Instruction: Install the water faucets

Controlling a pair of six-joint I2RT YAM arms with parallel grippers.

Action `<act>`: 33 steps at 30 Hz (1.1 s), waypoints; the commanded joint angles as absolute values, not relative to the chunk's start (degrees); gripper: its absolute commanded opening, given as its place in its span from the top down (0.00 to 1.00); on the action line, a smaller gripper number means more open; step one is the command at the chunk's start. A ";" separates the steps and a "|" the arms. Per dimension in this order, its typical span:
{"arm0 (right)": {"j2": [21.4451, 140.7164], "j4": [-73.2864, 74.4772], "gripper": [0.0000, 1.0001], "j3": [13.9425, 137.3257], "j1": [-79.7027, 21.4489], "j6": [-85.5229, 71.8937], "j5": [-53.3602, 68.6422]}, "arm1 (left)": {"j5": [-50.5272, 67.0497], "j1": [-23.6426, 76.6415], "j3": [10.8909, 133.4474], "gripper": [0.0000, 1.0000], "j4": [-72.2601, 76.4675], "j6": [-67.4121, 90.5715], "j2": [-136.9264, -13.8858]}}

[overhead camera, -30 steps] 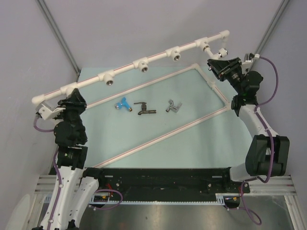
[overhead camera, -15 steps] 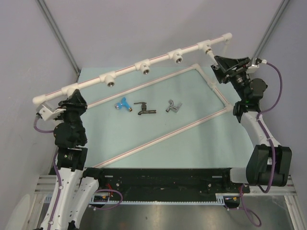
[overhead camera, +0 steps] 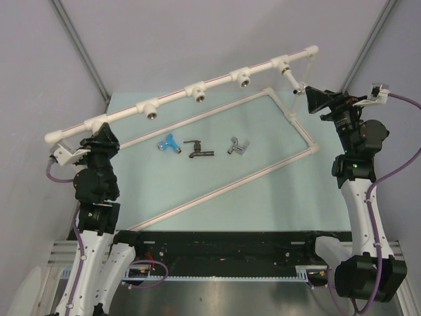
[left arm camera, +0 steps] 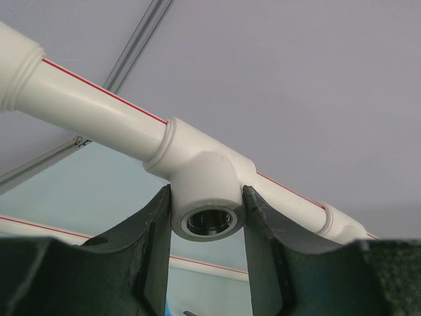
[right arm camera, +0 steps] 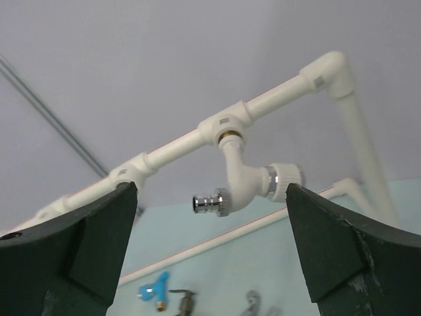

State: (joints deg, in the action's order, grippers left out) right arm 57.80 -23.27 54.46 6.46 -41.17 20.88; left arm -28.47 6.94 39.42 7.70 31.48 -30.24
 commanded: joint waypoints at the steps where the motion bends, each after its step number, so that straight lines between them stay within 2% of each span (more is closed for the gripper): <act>1: 56.69 -22.93 0.00 55.81 6.07 -12.95 18.18 | -25.22 7.38 38.50 1.00 4.92 29.97 -30.41; 7: 59.49 -23.73 0.00 55.90 0.19 15.85 23.99 | -25.31 7.38 38.41 1.00 5.01 29.88 -30.15; 10: 61.78 -21.98 0.00 56.60 -3.77 23.61 22.86 | -25.40 7.47 38.41 1.00 5.01 29.79 -30.15; 17: 67.40 -23.63 0.00 57.83 -6.15 29.09 14.95 | -24.96 7.38 38.41 1.00 5.10 29.88 -30.24; 22: 71.10 -26.19 0.03 59.58 -5.80 24.53 16.42 | -24.87 7.38 38.41 1.00 5.01 29.88 -30.41; 28: 73.39 -27.86 0.18 61.26 -5.27 12.94 22.92 | -24.70 7.29 38.41 1.00 5.10 29.97 -30.50; 31: 74.09 -29.61 0.31 61.52 -4.66 4.78 27.49 | -24.61 7.29 38.41 1.00 5.01 29.88 -30.50; 32: 74.09 -30.23 0.42 61.52 -4.57 2.66 28.47 | -24.61 7.38 38.41 1.00 5.01 29.97 -30.50; 33: 74.18 -30.67 0.47 61.52 -4.57 0.81 29.87 | -24.52 7.38 38.41 1.00 5.10 29.97 -30.50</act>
State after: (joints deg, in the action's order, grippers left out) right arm 73.73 -25.54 58.74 -4.97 12.73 22.22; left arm -28.49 6.94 39.42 7.70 31.46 -30.22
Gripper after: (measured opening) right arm 0.624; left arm 0.456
